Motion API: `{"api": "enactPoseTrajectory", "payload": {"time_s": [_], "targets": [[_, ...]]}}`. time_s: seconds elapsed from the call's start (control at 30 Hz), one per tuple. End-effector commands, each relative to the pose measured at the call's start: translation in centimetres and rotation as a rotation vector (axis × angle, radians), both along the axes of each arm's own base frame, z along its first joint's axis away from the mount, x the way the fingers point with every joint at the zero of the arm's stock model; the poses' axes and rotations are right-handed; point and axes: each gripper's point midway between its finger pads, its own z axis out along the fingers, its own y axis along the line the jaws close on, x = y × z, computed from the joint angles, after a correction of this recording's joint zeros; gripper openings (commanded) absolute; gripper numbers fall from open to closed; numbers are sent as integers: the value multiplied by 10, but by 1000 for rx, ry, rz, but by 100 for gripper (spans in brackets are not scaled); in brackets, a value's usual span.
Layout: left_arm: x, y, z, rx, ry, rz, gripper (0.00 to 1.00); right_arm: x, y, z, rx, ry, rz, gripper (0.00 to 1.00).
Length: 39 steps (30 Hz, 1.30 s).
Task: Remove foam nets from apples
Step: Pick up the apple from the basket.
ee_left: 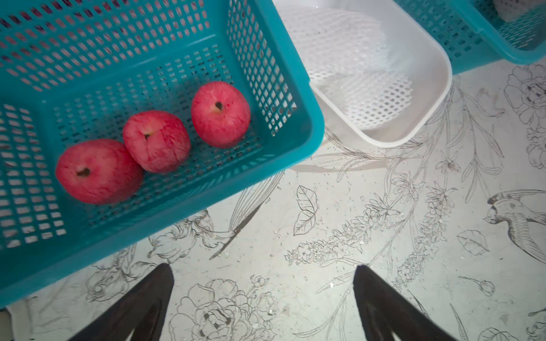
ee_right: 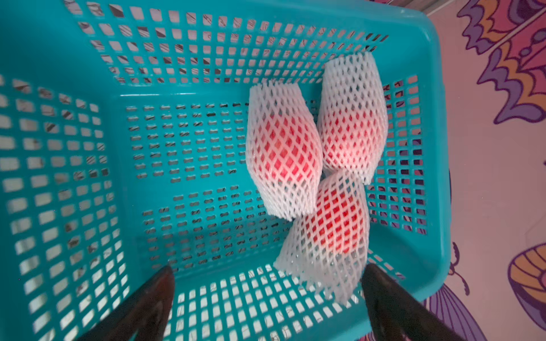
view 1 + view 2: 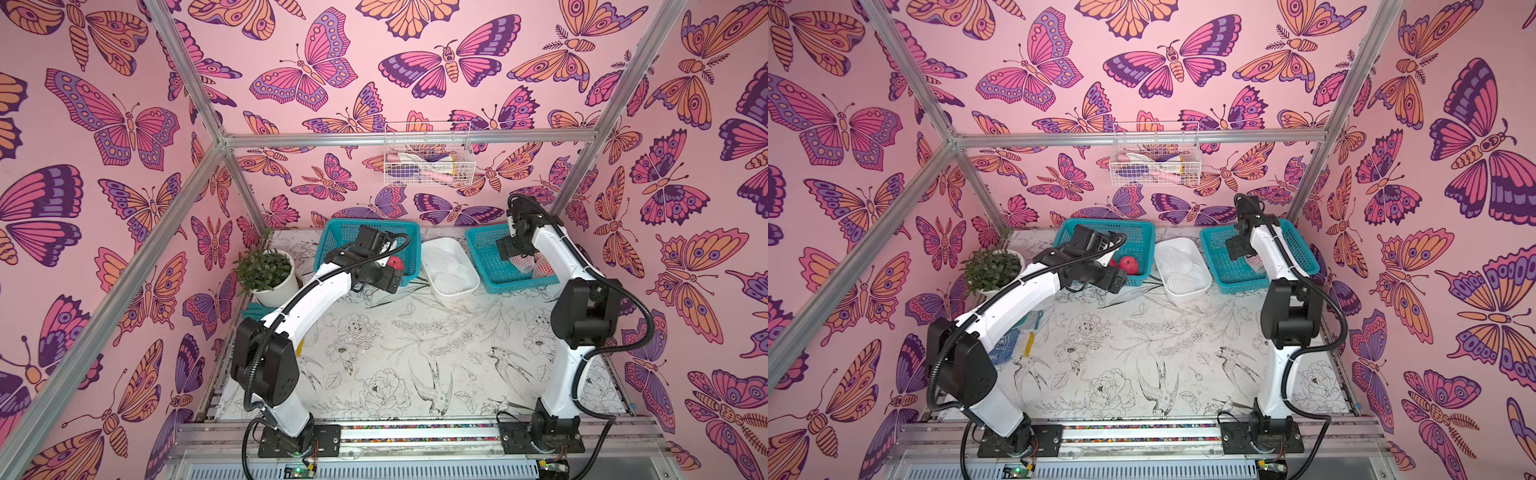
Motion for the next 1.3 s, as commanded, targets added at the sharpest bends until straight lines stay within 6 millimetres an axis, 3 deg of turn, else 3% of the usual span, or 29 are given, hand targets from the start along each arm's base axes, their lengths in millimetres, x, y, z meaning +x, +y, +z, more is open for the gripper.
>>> {"api": "enactPoseTrajectory", "payload": {"time_s": [0.0, 0.13, 0.37, 0.6, 0.93, 1.27], "targets": [[-6, -12, 6, -94, -9, 17, 96, 2, -13, -1, -37, 51, -39, 99], [-6, -15, 6, -109, -28, -6, 96, 18, -25, -17, -92, 72, -87, 99], [-7, -40, 13, -177, -77, -127, 96, 36, -38, -50, -84, 99, -115, 99], [-3, -56, 23, -231, -126, -176, 96, 43, -45, -78, -86, 138, -106, 99], [1, -61, 23, -239, -109, -167, 96, 48, -48, -101, -94, 162, -85, 98], [-2, -56, 22, -210, -95, -158, 96, 54, -36, -103, -24, 146, -52, 78]]}}
